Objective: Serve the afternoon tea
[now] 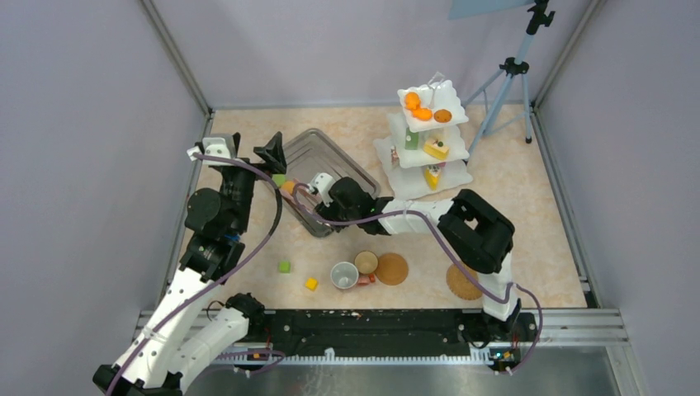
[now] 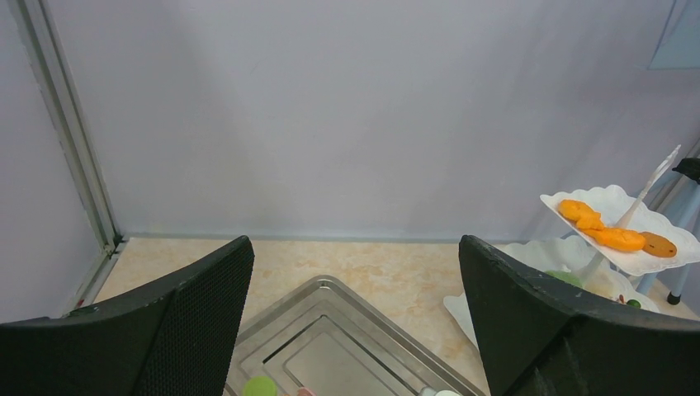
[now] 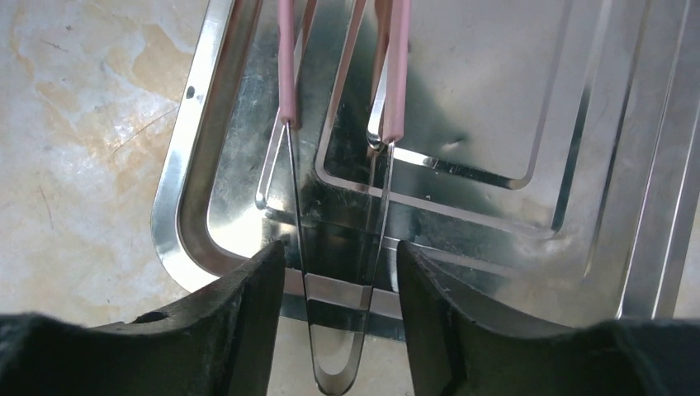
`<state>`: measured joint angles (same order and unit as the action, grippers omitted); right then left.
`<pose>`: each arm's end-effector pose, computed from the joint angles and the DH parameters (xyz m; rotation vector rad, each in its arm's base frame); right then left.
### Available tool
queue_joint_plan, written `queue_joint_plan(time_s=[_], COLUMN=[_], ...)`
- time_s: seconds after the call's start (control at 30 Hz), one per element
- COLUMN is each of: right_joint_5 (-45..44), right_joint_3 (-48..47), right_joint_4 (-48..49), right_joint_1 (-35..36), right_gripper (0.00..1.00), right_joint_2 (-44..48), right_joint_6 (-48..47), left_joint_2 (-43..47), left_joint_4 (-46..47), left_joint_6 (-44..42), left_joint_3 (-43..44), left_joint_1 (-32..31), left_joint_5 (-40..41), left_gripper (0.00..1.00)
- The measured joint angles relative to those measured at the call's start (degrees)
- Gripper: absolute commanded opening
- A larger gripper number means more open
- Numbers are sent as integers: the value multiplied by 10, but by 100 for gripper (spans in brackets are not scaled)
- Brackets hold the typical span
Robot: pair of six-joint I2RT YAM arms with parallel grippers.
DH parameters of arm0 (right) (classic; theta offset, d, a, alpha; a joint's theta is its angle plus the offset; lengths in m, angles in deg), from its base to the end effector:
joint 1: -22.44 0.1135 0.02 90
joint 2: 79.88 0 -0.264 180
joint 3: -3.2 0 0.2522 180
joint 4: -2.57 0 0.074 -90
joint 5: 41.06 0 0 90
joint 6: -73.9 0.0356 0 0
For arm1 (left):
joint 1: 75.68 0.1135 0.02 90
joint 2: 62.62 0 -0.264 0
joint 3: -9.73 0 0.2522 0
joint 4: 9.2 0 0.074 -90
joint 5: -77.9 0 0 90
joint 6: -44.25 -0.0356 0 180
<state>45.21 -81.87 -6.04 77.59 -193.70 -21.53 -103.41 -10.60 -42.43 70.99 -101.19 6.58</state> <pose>0.2503 0.3555 0.1672 -1.1042 1.9622 0.4017 0.1477 -0.0578 0.4094 -0.0419 1.2588 -0.2334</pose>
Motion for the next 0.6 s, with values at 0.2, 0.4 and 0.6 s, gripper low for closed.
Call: queue_joint_plan(time_s=[0.2,0.4,0.6], right_joint_5=[1,4,6], right_joint_3=[-1,-6,-30], right_joint_4=[17,40,56], right_joint_1=[-1,-1,-2], right_gripper=[70,70,66], right_joint_2=[-1,-14,-59], right_joint_6=[-10,-11,-16], left_joint_2=[-2,-6,-6], left_joint_4=[0,-2,-4], left_joint_6=[7,13,13], left_joint_3=[0,0,0], left_joint_1=[7,12,12], left_joint_5=[-7,-13,-13], left_gripper=[99,99,99])
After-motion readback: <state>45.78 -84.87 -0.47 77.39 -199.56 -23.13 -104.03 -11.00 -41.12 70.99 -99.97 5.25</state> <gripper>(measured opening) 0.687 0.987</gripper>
